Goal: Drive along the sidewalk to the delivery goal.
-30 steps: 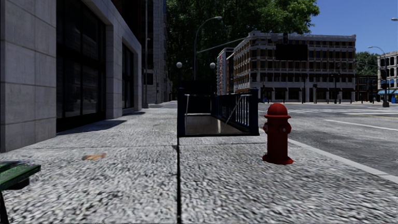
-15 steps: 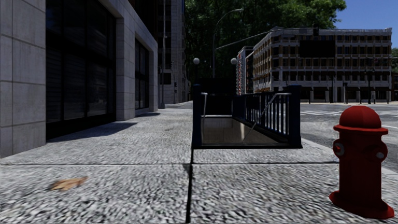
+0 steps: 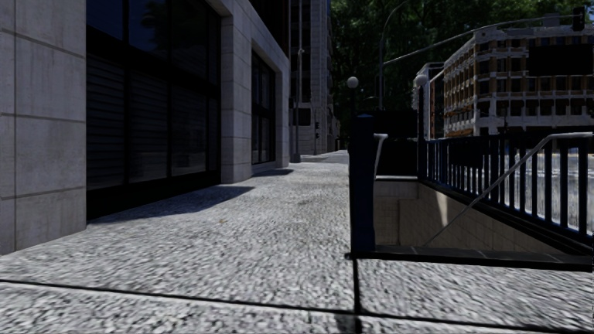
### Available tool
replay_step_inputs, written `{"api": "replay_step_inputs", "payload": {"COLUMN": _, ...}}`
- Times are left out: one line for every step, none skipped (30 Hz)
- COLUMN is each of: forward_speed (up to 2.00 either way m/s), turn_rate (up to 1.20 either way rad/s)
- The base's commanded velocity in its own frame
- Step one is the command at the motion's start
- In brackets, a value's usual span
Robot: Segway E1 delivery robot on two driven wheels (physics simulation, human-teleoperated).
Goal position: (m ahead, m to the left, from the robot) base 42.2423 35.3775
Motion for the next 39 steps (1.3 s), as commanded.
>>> {"api": "replay_step_inputs", "payload": {"forward_speed": 2.0, "turn_rate": 0.48}}
{"api": "replay_step_inputs", "payload": {"forward_speed": 2.0, "turn_rate": 0.48}}
{"api": "replay_step_inputs", "payload": {"forward_speed": 2.0, "turn_rate": 0.48}}
{"api": "replay_step_inputs", "payload": {"forward_speed": 2.0, "turn_rate": 0.48}}
{"api": "replay_step_inputs", "payload": {"forward_speed": 2.0, "turn_rate": 0.48}}
{"api": "replay_step_inputs", "payload": {"forward_speed": 2.0, "turn_rate": 0.4}}
{"api": "replay_step_inputs", "payload": {"forward_speed": 2.0, "turn_rate": 0.32}}
{"api": "replay_step_inputs", "payload": {"forward_speed": 2.0, "turn_rate": 0.32}}
{"api": "replay_step_inputs", "payload": {"forward_speed": 2.0, "turn_rate": 0.27}}
{"api": "replay_step_inputs", "payload": {"forward_speed": 2.0, "turn_rate": 0.25}}
{"api": "replay_step_inputs", "payload": {"forward_speed": 2.0, "turn_rate": 0.25}}
{"api": "replay_step_inputs", "payload": {"forward_speed": 2.0, "turn_rate": 0.25}}
{"api": "replay_step_inputs", "payload": {"forward_speed": 2.0, "turn_rate": 0.25}}
{"api": "replay_step_inputs", "payload": {"forward_speed": 2.0, "turn_rate": 0.25}}
{"api": "replay_step_inputs", "payload": {"forward_speed": 2.0, "turn_rate": 0.25}}
{"api": "replay_step_inputs", "payload": {"forward_speed": 2.0, "turn_rate": 0.25}}
{"api": "replay_step_inputs", "payload": {"forward_speed": 2.0, "turn_rate": 0.25}}
{"api": "replay_step_inputs", "payload": {"forward_speed": 2.0, "turn_rate": 0.0}}
{"api": "replay_step_inputs", "payload": {"forward_speed": 2.0, "turn_rate": 0.0}}
{"api": "replay_step_inputs", "payload": {"forward_speed": 2.0, "turn_rate": 0.0}}
{"api": "replay_step_inputs", "payload": {"forward_speed": 2.0, "turn_rate": 0.0}}
{"api": "replay_step_inputs", "payload": {"forward_speed": 2.0, "turn_rate": 0.0}}
{"api": "replay_step_inputs", "payload": {"forward_speed": 2.0, "turn_rate": 0.0}}
{"api": "replay_step_inputs", "payload": {"forward_speed": 2.0, "turn_rate": 0.0}}
{"api": "replay_step_inputs", "payload": {"forward_speed": 2.0, "turn_rate": 0.0}}
{"api": "replay_step_inputs", "payload": {"forward_speed": 2.0, "turn_rate": 0.0}}
{"api": "replay_step_inputs", "payload": {"forward_speed": 2.0, "turn_rate": 0.0}}
{"api": "replay_step_inputs", "payload": {"forward_speed": 2.0, "turn_rate": 0.0}}
{"api": "replay_step_inputs", "payload": {"forward_speed": 2.0, "turn_rate": 0.0}}
{"api": "replay_step_inputs", "payload": {"forward_speed": 2.0, "turn_rate": 0.0}}
{"api": "replay_step_inputs", "payload": {"forward_speed": 2.0, "turn_rate": 0.0}}
{"api": "replay_step_inputs", "payload": {"forward_speed": 2.0, "turn_rate": 0.0}}
{"api": "replay_step_inputs", "payload": {"forward_speed": 2.0, "turn_rate": 0.0}}
{"api": "replay_step_inputs", "payload": {"forward_speed": 2.0, "turn_rate": 0.0}}
{"api": "replay_step_inputs", "payload": {"forward_speed": 2.0, "turn_rate": 0.0}}
{"api": "replay_step_inputs", "payload": {"forward_speed": 2.0, "turn_rate": -0.06}}
{"api": "replay_step_inputs", "payload": {"forward_speed": 2.0, "turn_rate": -0.15}}
{"api": "replay_step_inputs", "payload": {"forward_speed": 2.0, "turn_rate": -0.15}}
{"api": "replay_step_inputs", "payload": {"forward_speed": 2.0, "turn_rate": -0.22}}
